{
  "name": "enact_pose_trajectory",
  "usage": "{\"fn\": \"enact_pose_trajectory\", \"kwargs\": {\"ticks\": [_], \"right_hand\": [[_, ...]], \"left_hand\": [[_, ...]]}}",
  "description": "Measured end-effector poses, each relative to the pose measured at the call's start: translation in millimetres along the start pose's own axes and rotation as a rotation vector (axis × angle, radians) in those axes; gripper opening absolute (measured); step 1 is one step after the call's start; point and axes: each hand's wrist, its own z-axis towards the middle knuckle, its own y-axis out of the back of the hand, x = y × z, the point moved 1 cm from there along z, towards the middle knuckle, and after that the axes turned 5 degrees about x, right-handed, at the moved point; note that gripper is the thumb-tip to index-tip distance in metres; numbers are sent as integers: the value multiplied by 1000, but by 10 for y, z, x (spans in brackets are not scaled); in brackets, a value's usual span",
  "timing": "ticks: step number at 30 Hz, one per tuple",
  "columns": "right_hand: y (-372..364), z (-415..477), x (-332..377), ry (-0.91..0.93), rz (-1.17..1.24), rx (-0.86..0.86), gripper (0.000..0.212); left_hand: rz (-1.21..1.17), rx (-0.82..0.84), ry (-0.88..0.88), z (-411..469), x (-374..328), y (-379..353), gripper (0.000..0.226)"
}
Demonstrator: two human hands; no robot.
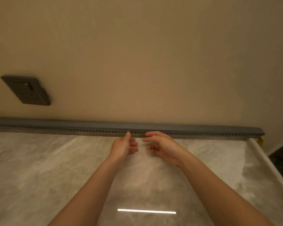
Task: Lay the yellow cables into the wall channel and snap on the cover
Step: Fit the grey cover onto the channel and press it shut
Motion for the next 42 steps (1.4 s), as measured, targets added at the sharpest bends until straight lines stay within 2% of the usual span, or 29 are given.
{"fn": "enact_pose_trajectory", "kwargs": {"ticks": [4,7,11,18,21,23,25,32,42], "right_hand": [[524,-263,87,46,-167,-11,15],[940,-452,129,135,-283,-117,13],[1641,-747,111,313,-433,-339,24],[2560,-1100,-51,456,-622,-843,17],[2690,-1089,-147,409,-677,-1000,39],[2704,-1037,-174,314,-661,-1000,59],[2714,-989,-174,275,-650,-974,68],[2672,-967,-195,289,-780,-988,62],[2653,-973,-169,199,-936,-916,73]], "left_hand": [[-76,84,45,-163,75,-575,40],[-109,143,95,-245,131,-925,46],[-166,172,149,-283,164,-1364,52],[-223,247,258,-273,180,-1984,58],[-266,237,269,-247,205,-2166,58],[-263,230,278,-230,234,-2208,57],[-250,217,265,-212,247,-2220,55],[-240,154,216,-140,244,-2168,46],[-280,115,191,-75,190,-2092,37]]}}
